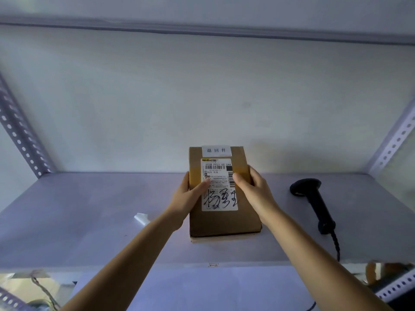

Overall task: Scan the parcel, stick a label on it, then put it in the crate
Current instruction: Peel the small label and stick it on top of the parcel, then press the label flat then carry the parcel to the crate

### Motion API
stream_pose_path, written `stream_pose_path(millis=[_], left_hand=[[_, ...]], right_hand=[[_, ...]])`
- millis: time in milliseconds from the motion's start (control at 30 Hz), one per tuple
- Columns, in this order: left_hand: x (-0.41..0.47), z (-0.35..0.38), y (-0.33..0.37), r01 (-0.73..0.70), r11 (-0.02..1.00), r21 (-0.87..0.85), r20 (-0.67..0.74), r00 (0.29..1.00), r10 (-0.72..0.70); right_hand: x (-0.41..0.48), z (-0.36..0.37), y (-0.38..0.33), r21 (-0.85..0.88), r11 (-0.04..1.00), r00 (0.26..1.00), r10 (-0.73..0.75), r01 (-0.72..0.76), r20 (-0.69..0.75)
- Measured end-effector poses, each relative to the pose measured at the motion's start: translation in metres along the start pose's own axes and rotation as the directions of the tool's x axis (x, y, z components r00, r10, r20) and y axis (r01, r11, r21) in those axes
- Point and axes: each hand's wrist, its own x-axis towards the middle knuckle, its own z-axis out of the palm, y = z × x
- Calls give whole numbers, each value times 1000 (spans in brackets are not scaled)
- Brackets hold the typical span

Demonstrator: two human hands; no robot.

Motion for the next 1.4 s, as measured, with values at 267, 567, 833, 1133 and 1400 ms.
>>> stream_pose_path(millis=[267, 567, 833, 1133, 1400], left_hand=[[-23, -4, -10, -230, 968, -100, -48, 973, 226], [-40, -3, -20, -326, 944, -42, -64, 944, 323], [-50, 3, -25, -354, 935, -18, -63, 934, 352], [-53, 4, -28, -349, 937, -21, -77, 935, 346], [-43, 4, -19, -303, 953, 24, -86, 949, 304]], right_hand=[[-28, 8, -10, 63, 964, 964, -254, 259, -85], [-54, 15, 3, 128, 941, 945, -298, 314, -134], [-65, 14, 14, 183, 928, 937, -289, 324, -194], [-66, 14, 17, 176, 923, 932, -307, 341, -194], [-56, 13, 13, 152, 935, 939, -295, 322, -175]])
